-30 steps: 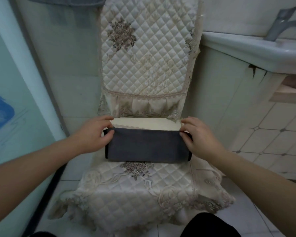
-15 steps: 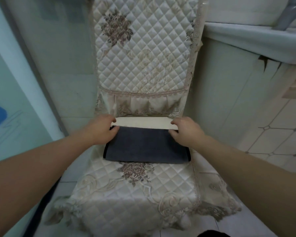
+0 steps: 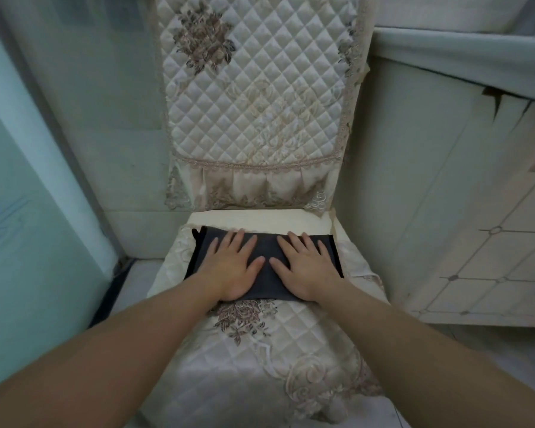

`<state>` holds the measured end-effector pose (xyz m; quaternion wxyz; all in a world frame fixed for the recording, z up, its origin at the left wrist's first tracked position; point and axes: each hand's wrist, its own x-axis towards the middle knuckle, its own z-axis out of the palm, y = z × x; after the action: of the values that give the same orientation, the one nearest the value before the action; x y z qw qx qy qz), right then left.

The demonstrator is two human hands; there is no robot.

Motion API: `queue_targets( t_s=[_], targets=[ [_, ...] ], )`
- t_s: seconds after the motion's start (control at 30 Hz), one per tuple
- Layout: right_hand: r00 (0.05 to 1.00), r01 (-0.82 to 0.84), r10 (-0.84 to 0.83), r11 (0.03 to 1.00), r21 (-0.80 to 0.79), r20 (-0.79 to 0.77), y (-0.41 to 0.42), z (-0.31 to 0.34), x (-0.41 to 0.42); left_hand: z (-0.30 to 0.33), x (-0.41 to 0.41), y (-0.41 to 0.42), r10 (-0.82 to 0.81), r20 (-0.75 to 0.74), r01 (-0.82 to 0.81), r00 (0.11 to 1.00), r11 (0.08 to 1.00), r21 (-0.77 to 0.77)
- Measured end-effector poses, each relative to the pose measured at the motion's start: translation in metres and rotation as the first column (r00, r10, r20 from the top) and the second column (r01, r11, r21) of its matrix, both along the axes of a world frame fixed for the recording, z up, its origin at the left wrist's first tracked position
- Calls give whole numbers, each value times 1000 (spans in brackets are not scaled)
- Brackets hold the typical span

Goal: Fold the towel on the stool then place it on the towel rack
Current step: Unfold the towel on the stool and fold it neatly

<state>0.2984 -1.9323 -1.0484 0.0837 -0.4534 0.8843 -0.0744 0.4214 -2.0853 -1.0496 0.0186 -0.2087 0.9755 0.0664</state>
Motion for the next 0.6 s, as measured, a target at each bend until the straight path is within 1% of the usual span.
queue_targets(
  t_s=[0.1,0.27,0.43,0.53,0.6],
  targets=[
    [1000,10,-11,1000,-28,-26,6,-8,-11,-9,8,-19,32,-5,-32,999,999,-8],
    [997,71,-72,997,-15,-35,27,-12,-29,-9,33,-48,108,-4,-108,994,994,0],
    [995,86,-85,996,16,-51,35,-10,-28,-8,45,-50,130,32,-129,991,991,-32],
    [994,97,-95,994,40,-58,35,-4,-23,-1,43,-46,131,64,-122,989,984,-132],
    [993,91,-87,995,46,-85,33,2,-19,8,38,-40,92,39,-83,995,977,-196]
  ],
)
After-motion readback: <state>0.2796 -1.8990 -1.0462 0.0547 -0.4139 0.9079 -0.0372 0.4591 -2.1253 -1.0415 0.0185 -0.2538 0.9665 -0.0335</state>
